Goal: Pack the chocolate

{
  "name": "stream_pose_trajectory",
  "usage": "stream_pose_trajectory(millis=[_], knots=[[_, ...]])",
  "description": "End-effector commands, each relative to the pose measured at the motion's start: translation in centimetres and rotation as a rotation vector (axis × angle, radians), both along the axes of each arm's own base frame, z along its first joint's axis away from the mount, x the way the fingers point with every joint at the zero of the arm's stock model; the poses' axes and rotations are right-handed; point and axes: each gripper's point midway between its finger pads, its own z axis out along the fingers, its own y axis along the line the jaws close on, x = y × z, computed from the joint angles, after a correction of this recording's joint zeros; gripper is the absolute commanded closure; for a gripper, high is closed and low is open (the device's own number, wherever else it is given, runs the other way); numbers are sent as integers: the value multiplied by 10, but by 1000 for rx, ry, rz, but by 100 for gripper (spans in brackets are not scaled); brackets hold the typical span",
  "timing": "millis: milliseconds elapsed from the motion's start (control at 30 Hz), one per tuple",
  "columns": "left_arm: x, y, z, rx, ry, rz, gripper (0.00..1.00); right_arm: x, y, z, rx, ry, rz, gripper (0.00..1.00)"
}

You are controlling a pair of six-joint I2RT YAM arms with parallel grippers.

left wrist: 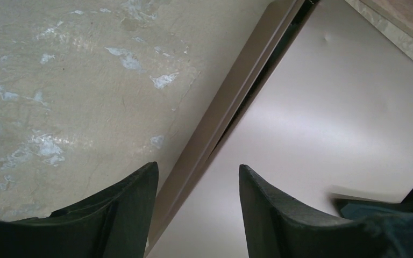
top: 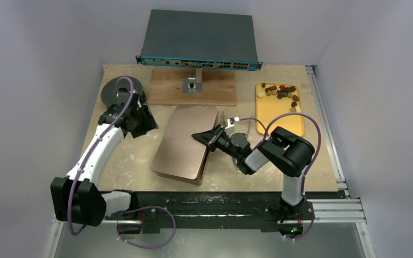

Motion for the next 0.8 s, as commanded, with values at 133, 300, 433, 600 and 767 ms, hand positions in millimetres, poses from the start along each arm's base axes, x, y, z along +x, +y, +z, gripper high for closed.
stream_pose_trajectory(millis=[133, 300, 433, 600, 767], knots=[[8, -7, -11, -37, 7, -17, 46, -3, -6, 19, 67, -73, 12, 100], [9, -12, -25, -65, 45, -21, 46, -3, -5, 14, 57, -72, 19, 100], [11, -16, -29, -81, 58, -25, 47, -2, -3, 11, 52, -79, 24, 98], [13, -16, -22, -79, 36, -32, 47, 1, 1, 9, 37, -95, 32, 96], [13, -16, -23, -73, 51, -42, 47, 4, 1, 5, 22, -97, 26, 92]])
